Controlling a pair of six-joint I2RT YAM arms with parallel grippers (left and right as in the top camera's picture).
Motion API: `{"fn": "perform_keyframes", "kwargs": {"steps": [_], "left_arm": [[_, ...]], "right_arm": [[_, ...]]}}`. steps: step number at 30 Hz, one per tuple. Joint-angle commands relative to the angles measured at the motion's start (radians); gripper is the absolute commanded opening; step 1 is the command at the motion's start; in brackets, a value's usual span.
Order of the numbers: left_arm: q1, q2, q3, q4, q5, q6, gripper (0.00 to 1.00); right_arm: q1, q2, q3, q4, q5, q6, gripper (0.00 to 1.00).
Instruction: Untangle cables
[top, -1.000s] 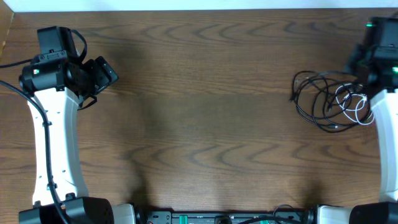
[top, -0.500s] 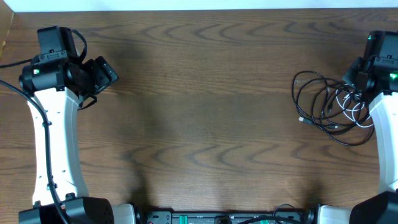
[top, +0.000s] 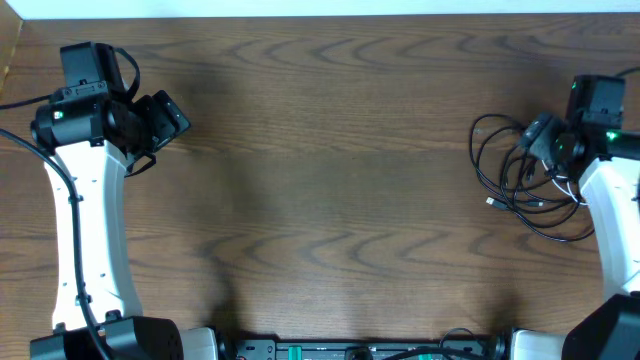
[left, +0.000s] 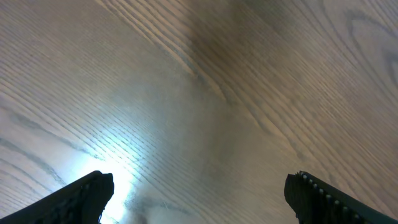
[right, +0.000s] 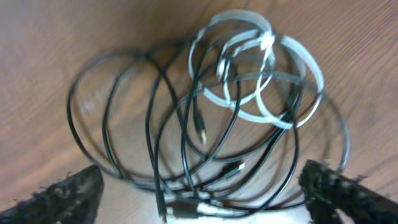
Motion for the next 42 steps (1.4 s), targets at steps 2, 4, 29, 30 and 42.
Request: {"fn": "perform_keyframes", "kwargs": {"steps": [2, 4, 29, 30, 42], "left_arm": [[0.002, 0.0, -0.007, -0.003, -0.013, -0.009, 0.94], [0.002, 0.0, -0.007, -0.003, -0.013, -0.009, 0.93], [0.002, 0.0, -0.007, -0.003, -0.013, -0.009, 0.93], [0.002, 0.0, -0.007, -0.003, -0.013, -0.009, 0.94], [0.002, 0.0, -0.007, -0.003, -0.013, -0.009, 0.93]], "right_arm": [[-0.003, -0.008, -0.065, -0.002, -0.064, 0.004, 0.99], [-0.003, -0.008, -0.093, -0.002, -0.071, 0.005, 0.99], [-0.003, -0.008, -0.13, -0.002, -0.079, 0.004, 0.99], [-0.003, -0.008, -0.13, -0.002, -0.079, 0.004, 0.99], [-0.003, -0.008, -0.13, -0.002, -0.079, 0.004, 0.99]]}}
